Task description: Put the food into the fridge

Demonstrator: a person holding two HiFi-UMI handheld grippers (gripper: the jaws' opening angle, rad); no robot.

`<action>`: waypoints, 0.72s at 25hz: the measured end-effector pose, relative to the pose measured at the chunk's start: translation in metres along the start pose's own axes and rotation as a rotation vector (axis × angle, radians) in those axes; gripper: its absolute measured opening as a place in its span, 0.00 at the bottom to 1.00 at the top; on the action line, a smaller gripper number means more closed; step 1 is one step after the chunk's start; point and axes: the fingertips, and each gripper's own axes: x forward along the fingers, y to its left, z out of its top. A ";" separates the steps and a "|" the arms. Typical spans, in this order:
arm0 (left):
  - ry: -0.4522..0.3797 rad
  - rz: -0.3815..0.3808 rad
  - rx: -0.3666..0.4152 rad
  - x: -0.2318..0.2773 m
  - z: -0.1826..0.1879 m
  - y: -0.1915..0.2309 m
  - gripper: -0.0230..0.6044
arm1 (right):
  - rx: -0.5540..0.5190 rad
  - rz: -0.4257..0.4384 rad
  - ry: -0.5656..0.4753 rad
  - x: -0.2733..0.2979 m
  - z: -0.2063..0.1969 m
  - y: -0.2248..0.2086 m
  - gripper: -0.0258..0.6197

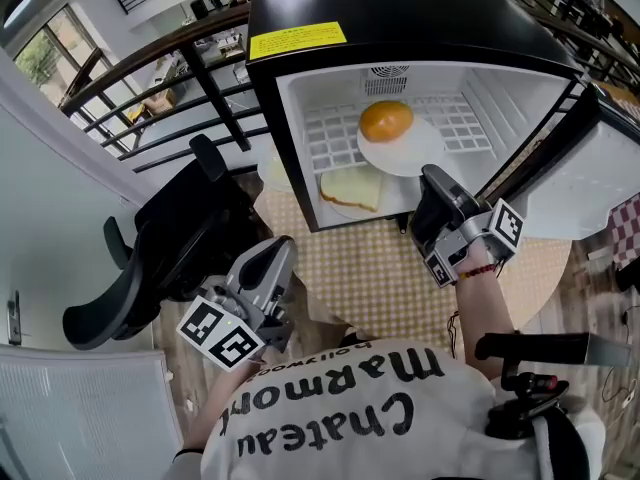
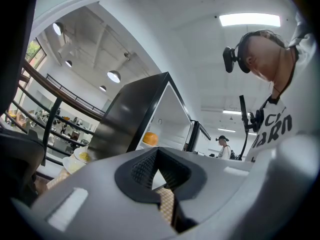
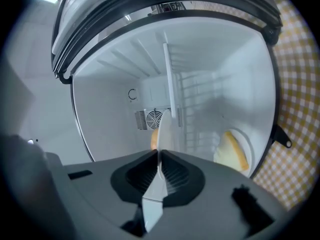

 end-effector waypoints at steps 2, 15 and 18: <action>0.004 0.004 -0.003 0.000 -0.001 0.003 0.04 | -0.002 -0.004 0.003 0.005 0.000 -0.001 0.08; 0.003 0.047 -0.036 -0.016 -0.013 0.018 0.04 | -0.003 -0.053 -0.029 0.021 -0.007 -0.014 0.08; -0.018 0.059 -0.052 -0.019 -0.009 0.023 0.04 | -0.008 -0.074 -0.042 0.023 -0.007 -0.015 0.08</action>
